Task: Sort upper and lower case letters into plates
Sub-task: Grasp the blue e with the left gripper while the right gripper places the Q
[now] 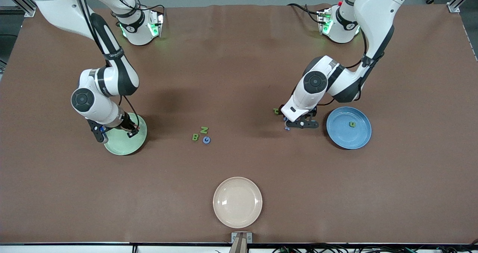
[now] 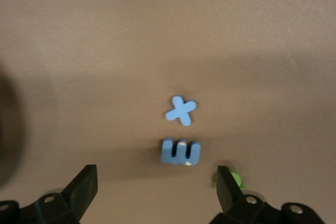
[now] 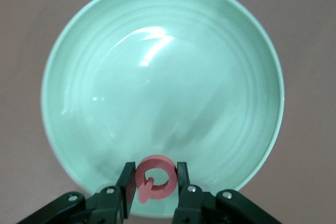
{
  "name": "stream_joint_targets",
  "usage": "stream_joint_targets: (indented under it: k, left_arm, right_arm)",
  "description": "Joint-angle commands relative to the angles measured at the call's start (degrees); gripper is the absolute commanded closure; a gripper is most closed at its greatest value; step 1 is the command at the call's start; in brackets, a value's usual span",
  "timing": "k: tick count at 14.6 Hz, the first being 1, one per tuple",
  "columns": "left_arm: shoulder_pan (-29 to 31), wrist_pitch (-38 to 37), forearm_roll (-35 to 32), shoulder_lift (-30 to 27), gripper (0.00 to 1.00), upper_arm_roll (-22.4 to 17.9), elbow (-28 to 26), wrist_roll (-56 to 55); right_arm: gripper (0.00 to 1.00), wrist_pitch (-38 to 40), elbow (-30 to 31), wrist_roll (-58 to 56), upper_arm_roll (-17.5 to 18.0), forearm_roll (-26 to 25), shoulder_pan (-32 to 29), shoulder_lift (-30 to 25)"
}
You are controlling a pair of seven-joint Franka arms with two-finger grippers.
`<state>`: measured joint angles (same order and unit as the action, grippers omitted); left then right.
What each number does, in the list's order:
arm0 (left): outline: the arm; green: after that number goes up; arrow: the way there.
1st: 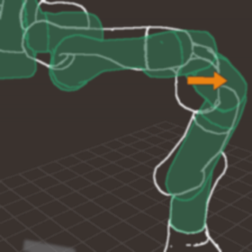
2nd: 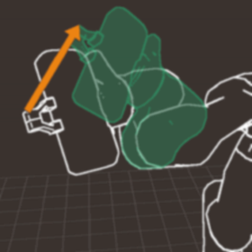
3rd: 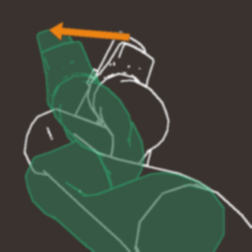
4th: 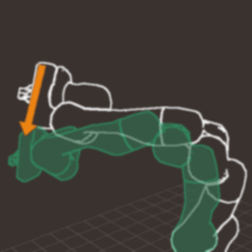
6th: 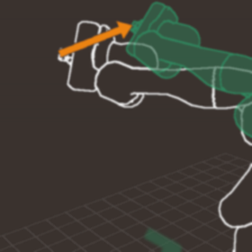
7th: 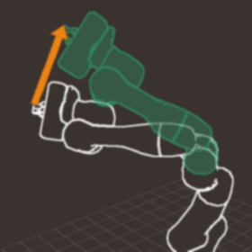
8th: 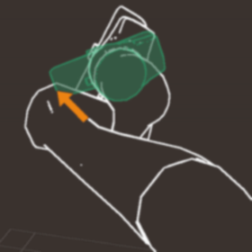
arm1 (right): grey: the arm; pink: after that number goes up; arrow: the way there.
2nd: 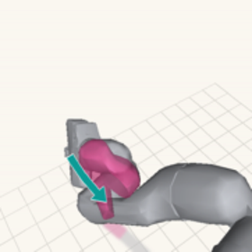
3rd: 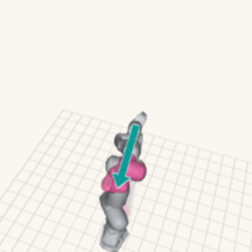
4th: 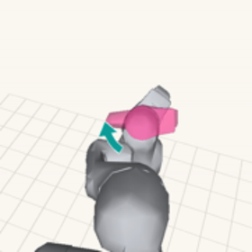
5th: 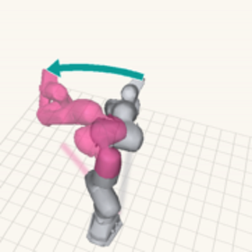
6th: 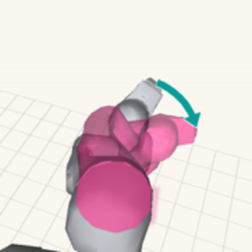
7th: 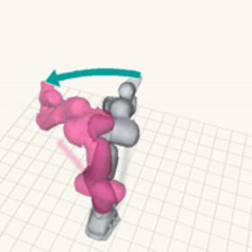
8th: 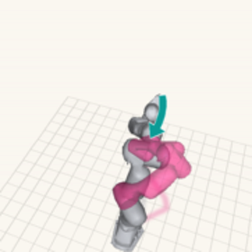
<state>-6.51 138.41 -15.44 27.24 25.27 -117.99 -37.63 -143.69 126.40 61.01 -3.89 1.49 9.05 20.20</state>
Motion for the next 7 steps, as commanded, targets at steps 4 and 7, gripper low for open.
stream_joint_targets:
  k: [4, 7]
  left_arm:
    - [-0.8, 3.6, -8.5, 4.7, 0.0, -0.1, 2.1, -8.2]
    - [-0.9, 3.6, -8.9, 5.3, 0.1, -0.1, 2.0, -9.0]
  right_arm:
    - [0.92, -4.1, 1.7, -1.0, 0.9, 0.0, -1.5, 1.0]
    - [0.29, -4.5, 1.7, -1.1, 0.9, 0.0, -1.5, 1.3]
